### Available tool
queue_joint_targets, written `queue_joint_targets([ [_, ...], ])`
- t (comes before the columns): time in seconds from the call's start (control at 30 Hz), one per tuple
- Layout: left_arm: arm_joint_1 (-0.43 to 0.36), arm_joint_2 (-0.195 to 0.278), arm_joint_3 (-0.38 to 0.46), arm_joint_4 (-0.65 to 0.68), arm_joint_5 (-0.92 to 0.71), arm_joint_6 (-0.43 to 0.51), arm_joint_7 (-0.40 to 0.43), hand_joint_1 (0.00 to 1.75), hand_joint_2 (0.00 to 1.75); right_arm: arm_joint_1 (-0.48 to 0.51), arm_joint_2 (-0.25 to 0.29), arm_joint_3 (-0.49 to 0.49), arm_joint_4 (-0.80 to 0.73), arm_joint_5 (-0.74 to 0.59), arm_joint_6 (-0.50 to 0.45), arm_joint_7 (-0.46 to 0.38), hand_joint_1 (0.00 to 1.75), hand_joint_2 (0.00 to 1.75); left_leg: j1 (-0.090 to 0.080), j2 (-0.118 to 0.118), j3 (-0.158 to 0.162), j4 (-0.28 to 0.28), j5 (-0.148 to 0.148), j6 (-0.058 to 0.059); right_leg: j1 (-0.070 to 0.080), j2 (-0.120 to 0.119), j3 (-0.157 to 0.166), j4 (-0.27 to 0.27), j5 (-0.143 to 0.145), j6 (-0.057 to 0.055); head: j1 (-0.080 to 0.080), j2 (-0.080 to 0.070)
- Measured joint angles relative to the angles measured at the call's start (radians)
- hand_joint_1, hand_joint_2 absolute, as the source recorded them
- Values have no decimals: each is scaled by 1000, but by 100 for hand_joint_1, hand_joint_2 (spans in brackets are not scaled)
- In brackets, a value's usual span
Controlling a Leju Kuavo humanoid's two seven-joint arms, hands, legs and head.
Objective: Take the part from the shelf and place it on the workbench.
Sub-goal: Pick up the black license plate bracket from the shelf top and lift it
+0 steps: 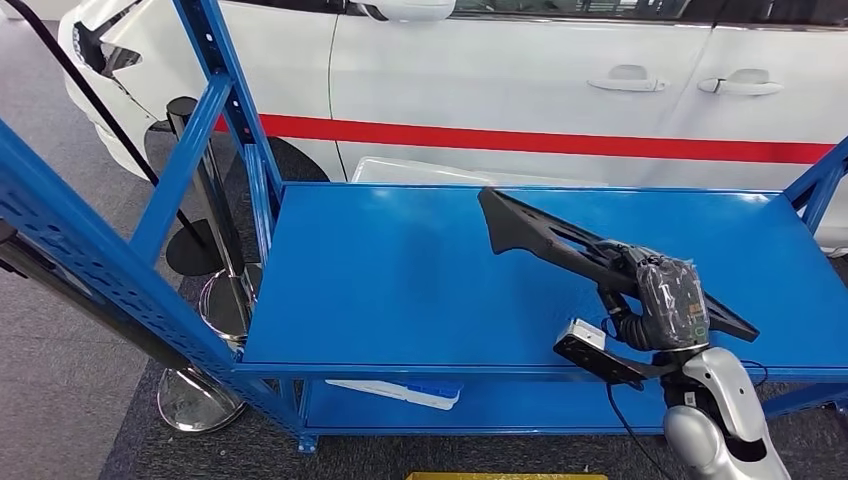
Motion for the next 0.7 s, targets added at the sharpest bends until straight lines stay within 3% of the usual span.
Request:
queue_joint_targets([
  [0.07, -2, 0, -5, 0, 0, 4, 4, 0, 175, 6, -9, 4, -22, 14, -7, 0, 175, 175, 5, 3, 4, -11, 6, 7, -1, -1, -36, 78, -50, 2, 0, 0],
  [0.13, -2, 0, -8, 0, 0, 8, 8, 0, 175, 11, -15, 10, -33, 22, -13, 0, 175, 175, 4, 4, 1, -11, 7, 8, 0, -2, -107, 219, -113, 5, 0, 0],
  [0.17, -2, 0, -9, 0, 0, 10, 10, 0, 175, 13, -17, 14, -37, 24, -14, 0, 175, 175, 4, 5, 0, -9, 7, 8, -1, -2, -136, 273, -124, 6, 0, 0],
  [0.2, -2, 0, -11, 0, 0, 11, 12, 0, 175, 16, -20, 17, -39, 24, -15, 0, 175, 175, 4, 5, -2, -6, 7, 7, -2, -3, -149, 293, -114, 7, 0, 0],
  [0.23, -2, 0, -15, 0, 0, 12, 12, 0, 175, 16, -24, 20, -43, 22, -13, 0, 175, 175, 5, 4, -3, -2, 6, 6, -3, -3, -144, 272, -84, 8, 0, 0],
  [0.27, -2, -1, -18, 0, 0, 12, 12, 0, 175, 14, -29, 22, -49, 17, -9, 1, 175, 175, 6, 3, -4, 3, 4, 3, -5, -4, -120, 214, -41, 8, 0, 0],
  [0.33, -1, -2, -26, -3, 0, 9, 7, 0, 175, 3, -39, 25, -60, 3, 9, 4, 175, 175, 6, 1, -10, 12, 2, -7, -4, -4, -65, 92, 15, 4, 0, 0],
  [0.4, 2, -5, -32, -14, 0, -4, 1, 0, 175, -13, -44, 30, -71, -8, 28, 10, 175, 175, 3, 0, -17, 16, 7, -23, 2, -2, -48, 46, 26, -6, 0, 0],
  [0.5, 14, -13, -41, -47, 0, -39, -5, 0, 175, -34, -46, 41, -84, -16, 45, 23, 175, 175, 4, 0, -29, 25, 6, -44, 4, -4, -63, 42, 39, -31, -1, 0],
  [0.57, 26, -24, -52, -84, 0, -77, -5, 0, 175, -52, -46, 52, -87, -20, 51, 33, 175, 175, 7, 1, -56, 86, -51, -53, 2, -8, -77, 38, 53, -52, -1, 0],
  [0.63, 38, -37, -60, -137, 0, -125, -3, 0, 175, -77, -44, 71, -87, -19, 61, 45, 175, 175, 8, 1, -102, 212, -133, -59, 8, -12, -99, 42, 66, -65, -1, 0],
  [0.67, 43, -41, -62, -166, 0, -151, -3, 0, 175, -96, -39, 86, -85, -14, 68, 55, 175, 175, 9, 1, -118, 267, -158, -61, 11, -12, -111, 45, 72, -68, -1, 0],
  [0.7, 49, -44, -63, -194, 0, -177, -2, 0, 175, -120, -28, 106, -80, -4, 77, 68, 175, 175, 8, 1, -121, 294, -164, -61, 13, -12, -124, 49, 79, -69, -1, 0],
])
